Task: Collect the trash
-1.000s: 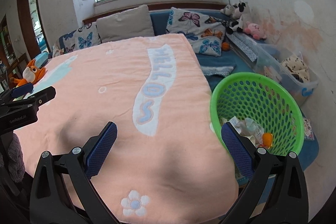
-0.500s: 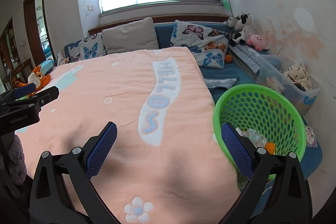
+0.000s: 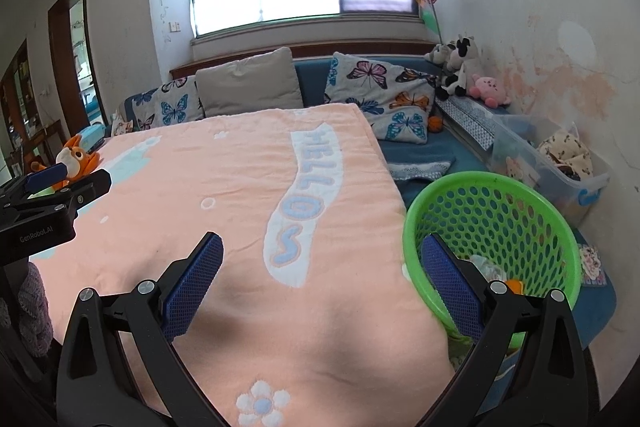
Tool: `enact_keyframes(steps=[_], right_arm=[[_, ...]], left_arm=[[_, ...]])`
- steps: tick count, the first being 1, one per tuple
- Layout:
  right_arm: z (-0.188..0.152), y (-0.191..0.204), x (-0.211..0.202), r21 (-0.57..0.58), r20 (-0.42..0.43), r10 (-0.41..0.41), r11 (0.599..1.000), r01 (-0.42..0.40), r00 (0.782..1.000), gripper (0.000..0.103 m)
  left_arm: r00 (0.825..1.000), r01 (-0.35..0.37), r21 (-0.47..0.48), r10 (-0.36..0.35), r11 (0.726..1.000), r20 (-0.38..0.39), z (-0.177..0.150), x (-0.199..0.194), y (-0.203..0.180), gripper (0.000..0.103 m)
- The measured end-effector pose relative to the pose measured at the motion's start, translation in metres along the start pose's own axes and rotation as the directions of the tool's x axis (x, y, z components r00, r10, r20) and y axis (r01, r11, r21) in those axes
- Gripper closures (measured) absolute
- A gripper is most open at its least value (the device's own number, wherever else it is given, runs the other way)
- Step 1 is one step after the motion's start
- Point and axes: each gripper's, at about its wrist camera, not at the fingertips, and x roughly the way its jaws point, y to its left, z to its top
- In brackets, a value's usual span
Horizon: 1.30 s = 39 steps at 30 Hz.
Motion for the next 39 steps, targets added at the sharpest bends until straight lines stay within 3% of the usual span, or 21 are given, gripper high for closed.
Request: enact_keyframes(steps=[39], right_arm=[[0.0000,0.0034,-0.0008,-0.004,0.003,-0.007,1.000,0.007,1.000,0.004]], left_arm=[[1.000,0.004,-0.007,-0.004,1.000,-0.001,0.0000,-0.0023,0.0009,0.007]])
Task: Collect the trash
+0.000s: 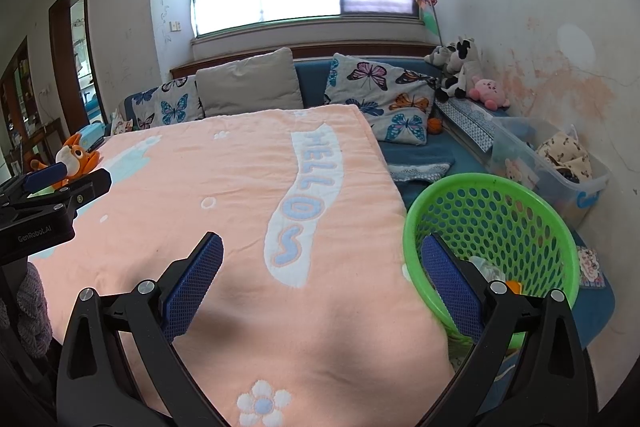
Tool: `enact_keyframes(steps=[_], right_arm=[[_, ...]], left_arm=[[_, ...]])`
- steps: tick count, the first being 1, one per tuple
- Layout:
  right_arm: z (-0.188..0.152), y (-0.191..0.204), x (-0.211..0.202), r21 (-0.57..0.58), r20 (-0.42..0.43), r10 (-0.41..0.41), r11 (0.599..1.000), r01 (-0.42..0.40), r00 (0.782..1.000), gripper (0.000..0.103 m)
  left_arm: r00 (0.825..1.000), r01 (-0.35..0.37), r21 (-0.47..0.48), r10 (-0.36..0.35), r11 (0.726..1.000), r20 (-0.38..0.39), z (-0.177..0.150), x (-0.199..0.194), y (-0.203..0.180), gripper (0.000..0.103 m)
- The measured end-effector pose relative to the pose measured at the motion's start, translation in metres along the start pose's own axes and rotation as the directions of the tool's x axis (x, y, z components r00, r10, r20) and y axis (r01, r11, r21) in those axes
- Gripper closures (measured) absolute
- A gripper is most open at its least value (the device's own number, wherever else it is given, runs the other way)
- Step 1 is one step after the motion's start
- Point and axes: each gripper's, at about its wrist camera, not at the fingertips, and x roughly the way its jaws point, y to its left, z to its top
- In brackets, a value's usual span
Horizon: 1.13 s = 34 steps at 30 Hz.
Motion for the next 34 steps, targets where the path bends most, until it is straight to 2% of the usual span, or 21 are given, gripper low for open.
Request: enact_keyframes(steps=[34], right_arm=[[-0.0005,0.0001,0.0018,0.002,-0.005,0.005,1.000,-0.005,1.000,0.004]], left_arm=[[1.000,0.000,0.000,0.000,1.000,-0.005,-0.0028,0.0010,-0.0041,0.007]])
